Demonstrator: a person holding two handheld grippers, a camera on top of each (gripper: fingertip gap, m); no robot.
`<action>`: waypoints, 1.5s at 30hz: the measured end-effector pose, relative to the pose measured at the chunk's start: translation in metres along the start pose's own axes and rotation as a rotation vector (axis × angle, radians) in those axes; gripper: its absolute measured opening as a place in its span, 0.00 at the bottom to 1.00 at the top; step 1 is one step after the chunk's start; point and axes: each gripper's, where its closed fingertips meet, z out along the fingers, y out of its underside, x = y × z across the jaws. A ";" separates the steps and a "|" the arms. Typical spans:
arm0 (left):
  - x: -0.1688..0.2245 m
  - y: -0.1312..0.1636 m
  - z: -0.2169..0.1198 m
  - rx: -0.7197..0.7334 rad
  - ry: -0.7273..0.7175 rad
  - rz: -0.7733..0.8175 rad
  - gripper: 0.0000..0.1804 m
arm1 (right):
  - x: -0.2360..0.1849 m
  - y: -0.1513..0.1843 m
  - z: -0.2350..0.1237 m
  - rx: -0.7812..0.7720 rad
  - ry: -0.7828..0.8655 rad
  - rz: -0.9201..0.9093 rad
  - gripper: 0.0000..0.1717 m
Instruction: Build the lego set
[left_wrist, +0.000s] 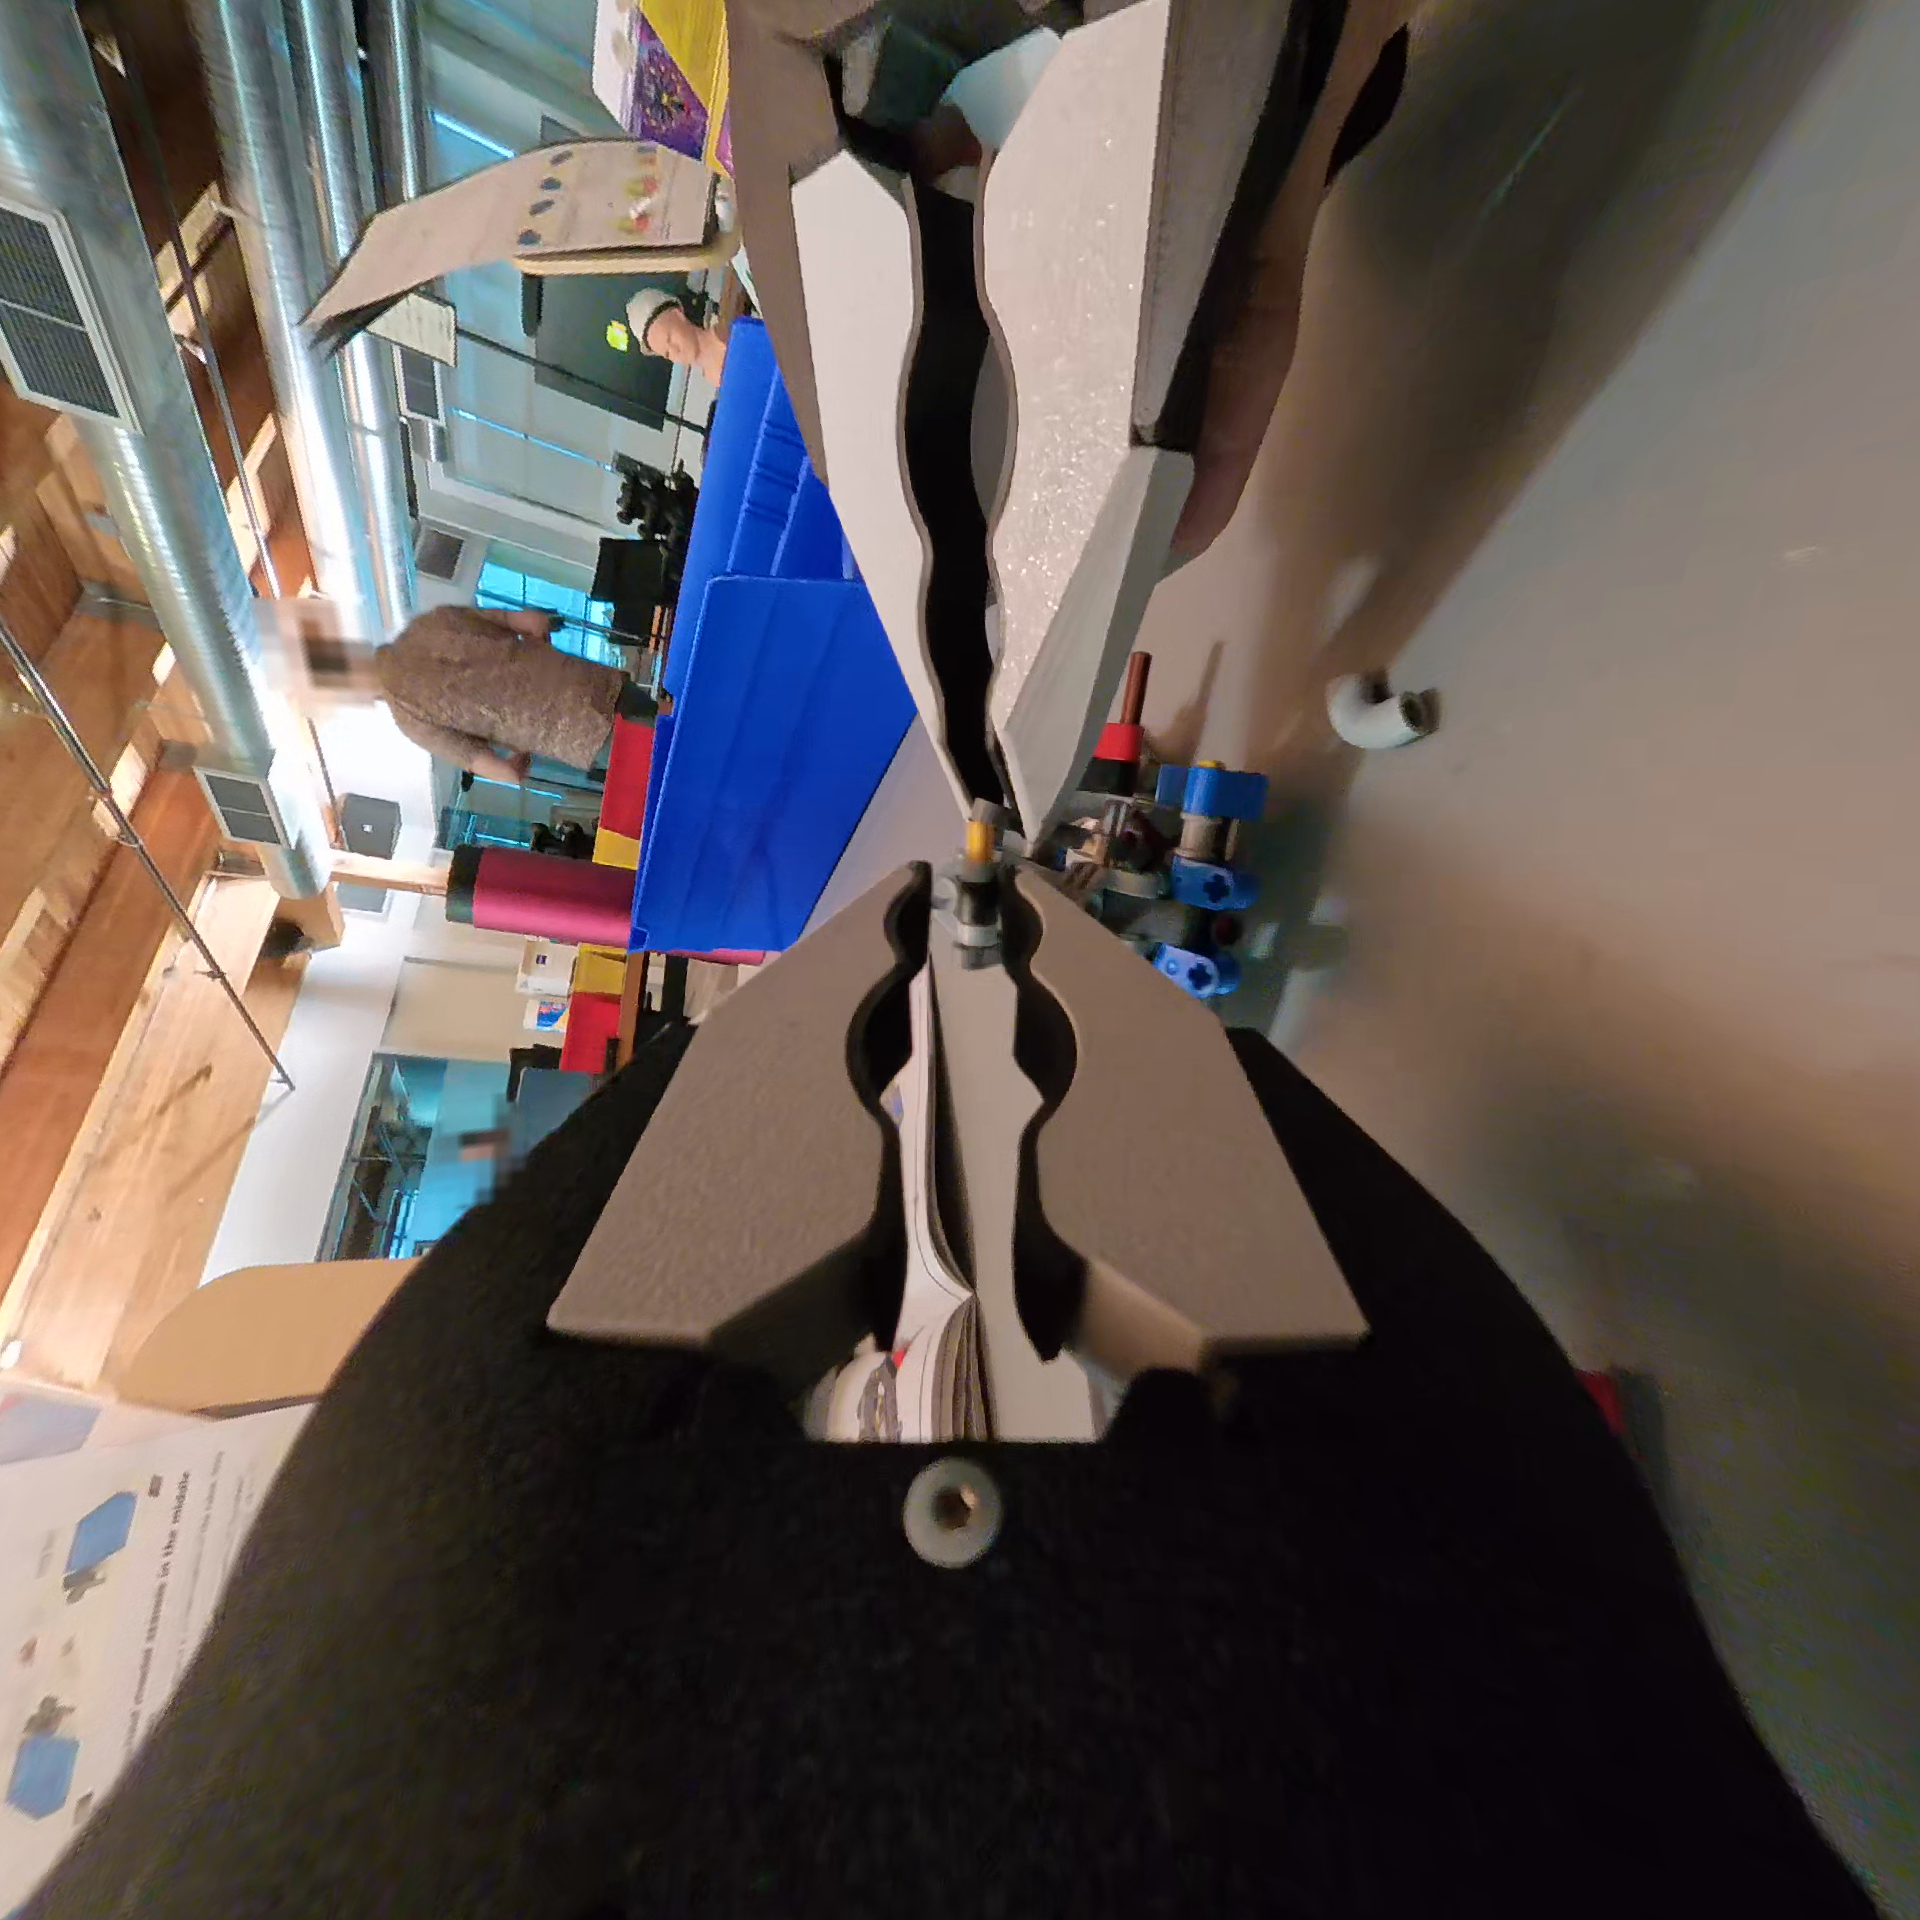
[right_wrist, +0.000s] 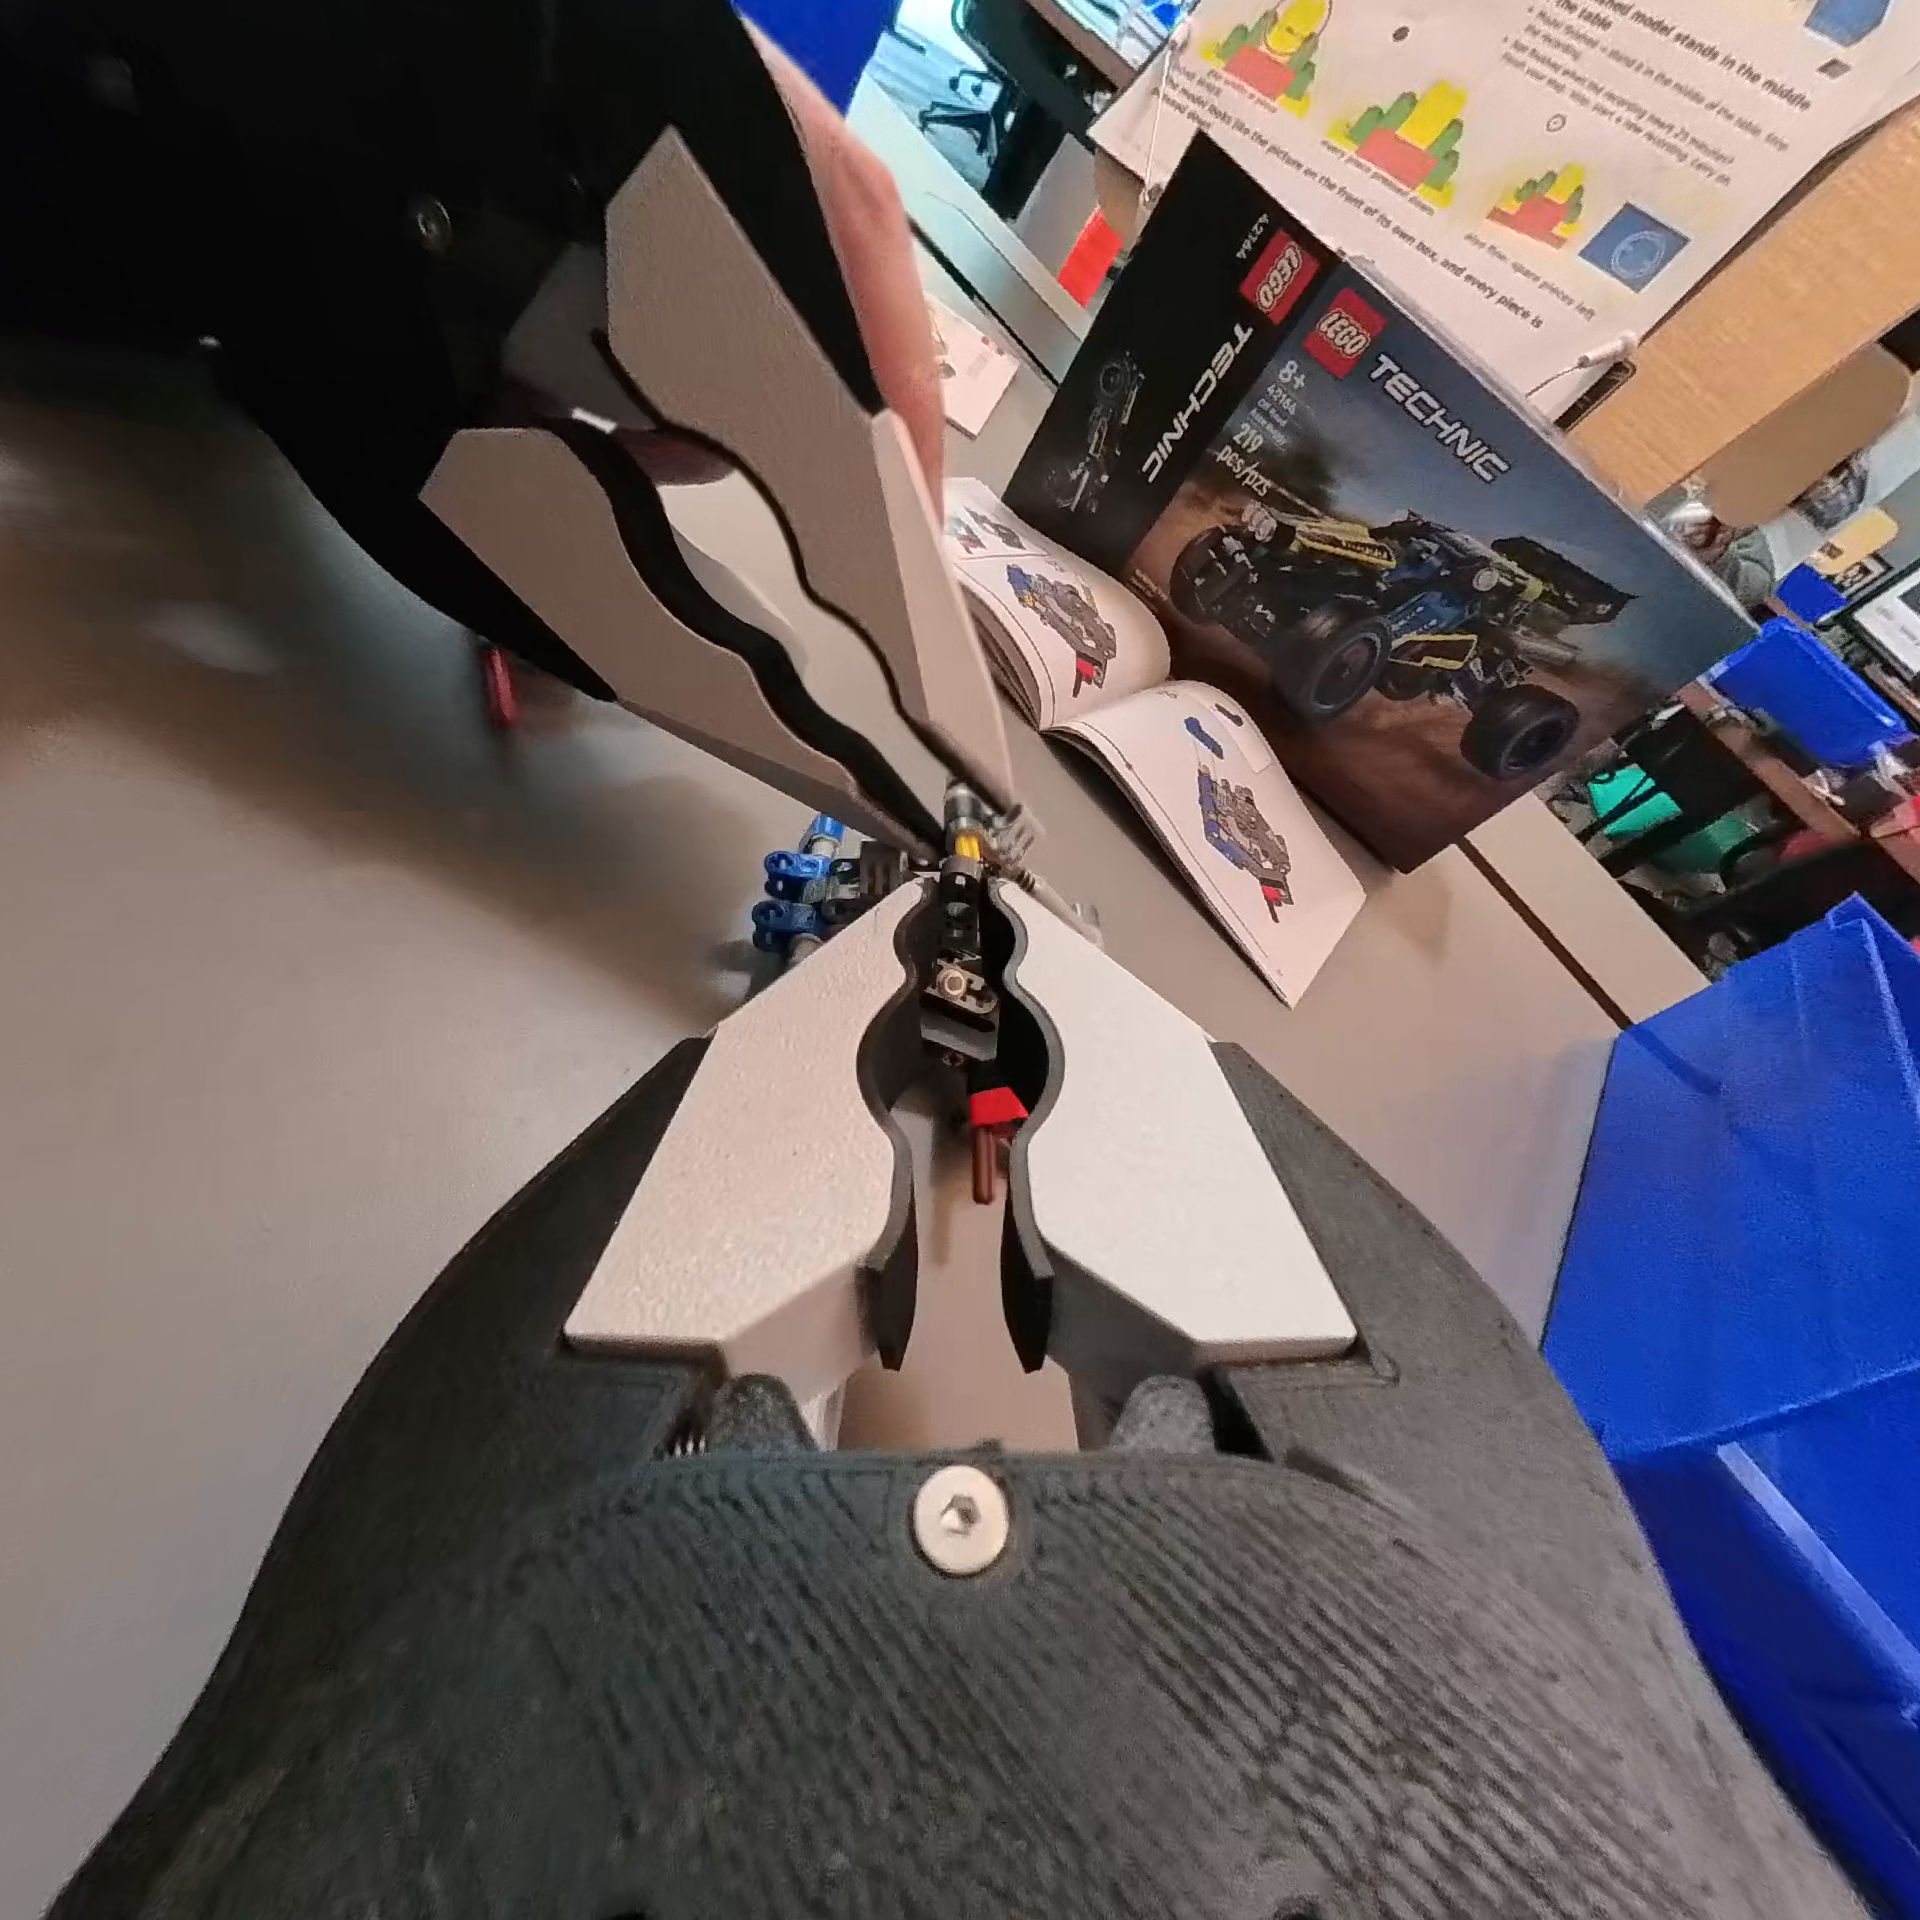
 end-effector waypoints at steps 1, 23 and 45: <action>0.000 -0.001 -0.001 0.007 0.002 0.003 0.07 | -0.001 0.001 0.001 -0.007 -0.006 -0.006 0.02; 0.007 -0.005 0.001 0.064 0.070 -0.100 0.02 | -0.003 0.002 0.002 -0.023 -0.018 -0.016 0.02; 0.008 0.001 0.005 -0.030 0.049 0.074 0.01 | -0.001 0.001 0.004 -0.053 0.005 -0.036 0.02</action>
